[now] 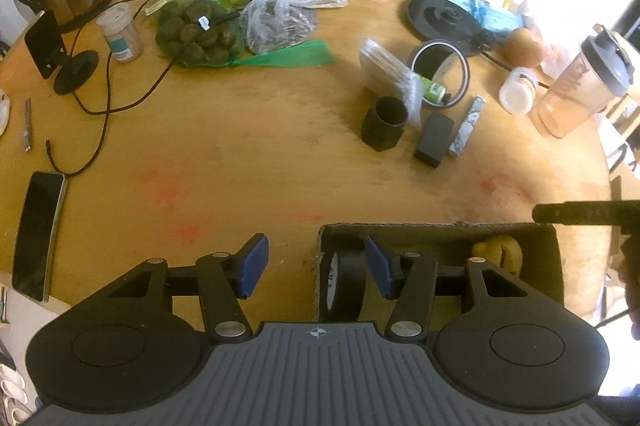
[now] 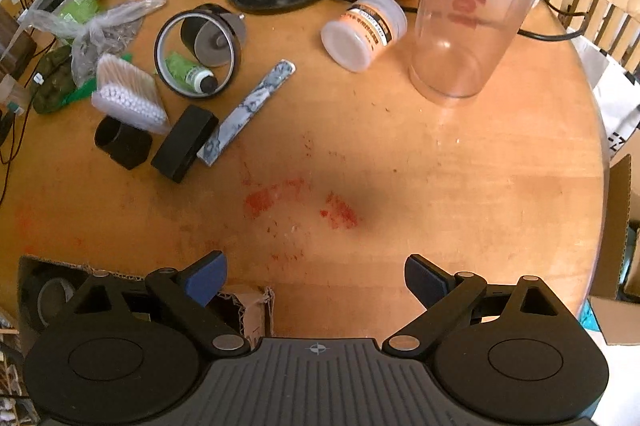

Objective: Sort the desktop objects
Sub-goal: 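Open the right tool dropping the toy in the box while the left tool releases the tape roll there, then reach the right tool to the white Synthetic Grease jar and grasp it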

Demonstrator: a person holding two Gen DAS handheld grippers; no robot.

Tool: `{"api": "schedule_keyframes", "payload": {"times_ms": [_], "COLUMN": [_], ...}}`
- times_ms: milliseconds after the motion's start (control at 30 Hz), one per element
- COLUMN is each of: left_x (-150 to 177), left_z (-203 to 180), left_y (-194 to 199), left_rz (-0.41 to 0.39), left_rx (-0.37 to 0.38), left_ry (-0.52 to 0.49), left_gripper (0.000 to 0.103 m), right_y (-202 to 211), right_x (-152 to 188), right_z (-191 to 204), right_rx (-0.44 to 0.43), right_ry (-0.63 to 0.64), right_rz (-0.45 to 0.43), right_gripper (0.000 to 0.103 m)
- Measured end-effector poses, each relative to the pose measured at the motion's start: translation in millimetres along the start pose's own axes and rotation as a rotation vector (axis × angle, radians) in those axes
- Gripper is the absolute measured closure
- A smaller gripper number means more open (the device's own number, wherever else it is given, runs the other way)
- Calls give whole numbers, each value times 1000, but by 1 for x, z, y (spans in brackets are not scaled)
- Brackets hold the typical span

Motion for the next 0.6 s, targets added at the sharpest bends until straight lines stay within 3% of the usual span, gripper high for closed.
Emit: {"api": "schedule_keyframes", "payload": {"times_ms": [167, 300, 600], "left_x": [-3, -4, -8], "left_z": [0, -2, -2], "left_y": [0, 1, 2], "left_rz": [-1, -6, -24], "left_rx": [-2, 2, 9], "left_ry": [8, 6, 14], "left_gripper": [50, 50, 48], "right_y": [0, 9, 16], "right_x": [4, 1, -5], "right_z": [-4, -9, -34], "right_rx": [-8, -4, 24], "right_ry": [-10, -13, 71], "right_rz": [14, -29, -38], "right_gripper": [7, 8, 7]}}
Point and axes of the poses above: each gripper's, at about its wrist camera, not at the fingertips, and y roughly against the way its jaws point, z to its left, x to its underside, the point moved 7 cm from there along -y, roughly the way its jaws point, and after that the axes turned 14 degrees about z, right-handed, at the moved point
